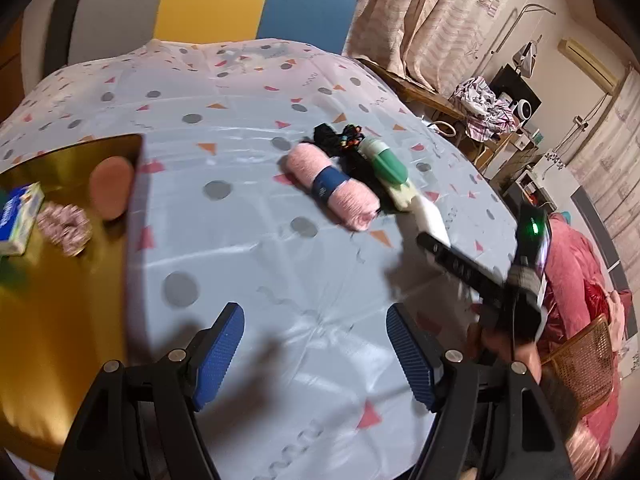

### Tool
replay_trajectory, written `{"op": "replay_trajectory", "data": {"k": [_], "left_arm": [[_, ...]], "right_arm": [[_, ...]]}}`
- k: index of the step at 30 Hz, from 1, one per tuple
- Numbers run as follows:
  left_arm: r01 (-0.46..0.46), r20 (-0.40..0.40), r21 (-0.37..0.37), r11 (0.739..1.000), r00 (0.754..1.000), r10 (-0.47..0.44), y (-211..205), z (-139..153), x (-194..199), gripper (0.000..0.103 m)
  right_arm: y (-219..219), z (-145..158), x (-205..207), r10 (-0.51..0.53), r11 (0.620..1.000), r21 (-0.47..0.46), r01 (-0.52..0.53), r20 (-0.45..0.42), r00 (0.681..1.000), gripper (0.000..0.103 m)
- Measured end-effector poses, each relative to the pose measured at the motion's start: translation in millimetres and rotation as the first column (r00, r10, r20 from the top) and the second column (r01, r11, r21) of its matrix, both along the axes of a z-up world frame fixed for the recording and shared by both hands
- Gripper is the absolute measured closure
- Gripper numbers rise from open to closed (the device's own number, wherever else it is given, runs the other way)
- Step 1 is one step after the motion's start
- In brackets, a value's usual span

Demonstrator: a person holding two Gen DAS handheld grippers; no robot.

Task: Organize rigid objects
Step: 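Lift the white eraser block off the sheet with the right tool, then grasp the pink towel roll by its blue band with the left tool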

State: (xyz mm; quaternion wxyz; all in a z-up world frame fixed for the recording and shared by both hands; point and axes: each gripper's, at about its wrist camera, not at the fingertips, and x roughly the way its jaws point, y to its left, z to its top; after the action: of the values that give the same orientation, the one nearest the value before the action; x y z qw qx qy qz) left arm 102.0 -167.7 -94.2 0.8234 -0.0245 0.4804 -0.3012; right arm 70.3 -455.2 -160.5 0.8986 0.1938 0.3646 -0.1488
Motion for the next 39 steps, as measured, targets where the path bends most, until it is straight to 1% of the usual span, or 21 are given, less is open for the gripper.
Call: {"op": "replay_trajectory", "data": {"k": [3,6,8,12,17,21,23,24,25,26,27,28,30,31,34,39], "left_arm": [[0.004,-0.005,0.009,1.0,1.0,-0.004,-21,0,15,0.028],[0.007,-0.025,0.009,1.0,1.0,-0.007,-44,-3,35,0.028],[0.005,-0.04,0.005,1.0,0.999,-0.005,-60,-6,49,0.028],[-0.013,-0.072,0.031,0.999,0.997,0.015,-89,-18,80,0.028],[-0.013,-0.097,0.042,0.999,0.995,0.017,-119,-28,103,0.028],[-0.036,-0.101,0.08,0.996,0.994,0.044,-137,-40,123,0.028],[-0.041,-0.104,0.098,0.994,0.993,0.051,-143,-47,129,0.03],[-0.037,-0.107,0.118,0.992,0.993,0.049,-145,-52,131,0.031],[-0.03,-0.113,0.13,0.991,0.993,0.045,-145,-58,132,0.04],[-0.027,-0.118,0.13,0.991,0.992,0.042,-143,-62,131,0.043],[-0.02,-0.128,0.104,0.994,0.991,0.033,-140,-66,130,0.044],[-0.017,-0.117,0.08,0.997,0.993,0.027,-136,-66,128,0.048],[-0.002,-0.105,0.061,0.998,0.994,0.008,-129,-67,123,0.052],[0.002,-0.105,0.047,0.999,0.995,0.003,-126,-67,122,0.055],[0.002,-0.109,0.007,1.0,0.994,-0.001,-113,-67,117,0.061],[-0.018,-0.113,-0.04,0.999,0.994,0.013,-93,-67,106,0.065]], "right_arm": [[0,0,-5,-0.011,1.0,0.001,0.011,0.021,1.0,0.046],[3,-1,-5,-0.013,1.0,-0.013,0.013,0.024,1.0,0.046],[4,-1,-5,-0.013,1.0,-0.021,0.013,0.025,1.0,0.046],[3,-3,-6,-0.013,1.0,-0.02,0.014,0.035,0.999,0.046],[3,-4,-7,-0.017,1.0,-0.016,0.018,0.05,0.999,0.046],[3,-5,-8,-0.018,1.0,-0.018,0.018,0.052,0.998,0.046],[2,-5,-8,-0.018,1.0,-0.012,0.019,0.057,0.998,0.046],[2,-5,-8,-0.018,1.0,-0.011,0.019,0.058,0.998,0.046],[2,-5,-9,-0.019,1.0,-0.009,0.019,0.061,0.998,0.046],[1,-5,-9,-0.019,1.0,-0.007,0.02,0.062,0.998,0.046],[1,-5,-9,-0.019,1.0,-0.005,0.02,0.063,0.998,0.046],[1,-5,-9,-0.019,1.0,-0.004,0.019,0.063,0.998,0.046],[1,-5,-8,-0.019,1.0,-0.005,0.02,0.064,0.998,0.046],[1,-5,-8,-0.019,1.0,-0.005,0.02,0.064,0.998,0.046],[2,-5,-9,-0.02,1.0,-0.006,0.021,0.064,0.998,0.046],[2,-6,-9,-0.02,1.0,-0.008,0.021,0.063,0.998,0.046]]}}
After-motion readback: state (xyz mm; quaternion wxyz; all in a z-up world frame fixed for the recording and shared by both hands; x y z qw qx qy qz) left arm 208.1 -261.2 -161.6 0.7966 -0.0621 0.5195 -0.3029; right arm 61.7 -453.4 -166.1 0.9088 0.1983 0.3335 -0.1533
